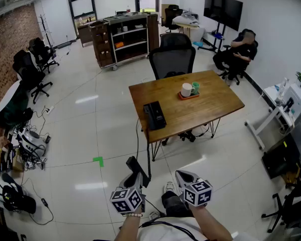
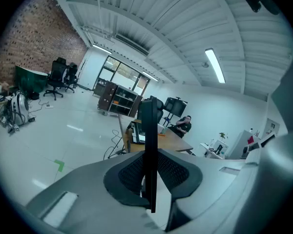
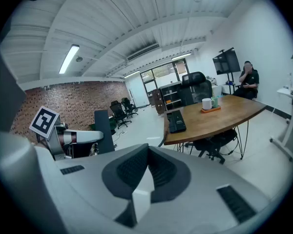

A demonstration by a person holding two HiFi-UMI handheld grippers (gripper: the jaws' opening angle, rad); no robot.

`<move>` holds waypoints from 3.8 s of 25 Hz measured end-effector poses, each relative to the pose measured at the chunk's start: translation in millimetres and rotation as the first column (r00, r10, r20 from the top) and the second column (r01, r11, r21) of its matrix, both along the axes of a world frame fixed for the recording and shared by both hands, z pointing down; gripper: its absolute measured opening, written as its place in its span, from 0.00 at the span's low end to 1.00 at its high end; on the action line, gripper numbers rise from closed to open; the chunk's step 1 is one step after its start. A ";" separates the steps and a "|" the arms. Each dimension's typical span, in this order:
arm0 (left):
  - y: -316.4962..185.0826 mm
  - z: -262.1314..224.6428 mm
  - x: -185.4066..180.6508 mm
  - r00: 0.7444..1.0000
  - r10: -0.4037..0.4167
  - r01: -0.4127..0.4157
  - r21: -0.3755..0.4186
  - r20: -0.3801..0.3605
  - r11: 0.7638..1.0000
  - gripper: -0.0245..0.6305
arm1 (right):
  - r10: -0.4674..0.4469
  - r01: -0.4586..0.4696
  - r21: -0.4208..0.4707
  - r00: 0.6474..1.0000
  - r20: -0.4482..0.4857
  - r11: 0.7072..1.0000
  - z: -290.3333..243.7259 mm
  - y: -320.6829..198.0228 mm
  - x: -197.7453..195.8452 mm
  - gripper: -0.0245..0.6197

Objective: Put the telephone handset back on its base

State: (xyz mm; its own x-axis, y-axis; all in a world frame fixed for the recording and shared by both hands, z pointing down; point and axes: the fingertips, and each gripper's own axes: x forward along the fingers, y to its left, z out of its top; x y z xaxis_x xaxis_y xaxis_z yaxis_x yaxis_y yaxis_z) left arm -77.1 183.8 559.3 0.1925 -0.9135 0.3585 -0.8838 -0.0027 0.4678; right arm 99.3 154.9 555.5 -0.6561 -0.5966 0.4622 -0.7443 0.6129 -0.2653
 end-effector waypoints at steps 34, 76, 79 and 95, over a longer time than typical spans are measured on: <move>-240.2 24.6 -59.7 0.997 0.070 -0.074 -0.093 -0.042 0.993 0.15 | 0.007 -0.003 -0.076 0.999 0.042 0.997 28.2 -259.5 -74.9 0.04; -408.1 148.0 -22.6 0.724 0.475 -0.543 0.010 -0.500 0.839 0.15 | 0.111 -0.110 -0.162 0.994 -0.004 0.981 72.2 -355.0 -45.6 0.04; -410.9 155.5 -22.4 0.709 0.472 -0.545 0.017 -0.525 0.838 0.15 | 0.101 -0.101 -0.165 0.995 -0.009 0.981 73.4 -354.5 -46.6 0.04; -417.2 168.6 -16.1 0.640 0.491 -0.603 0.010 -0.591 0.797 0.15 | 0.093 -0.094 -0.177 0.996 -0.013 0.980 78.0 -357.1 -45.0 0.04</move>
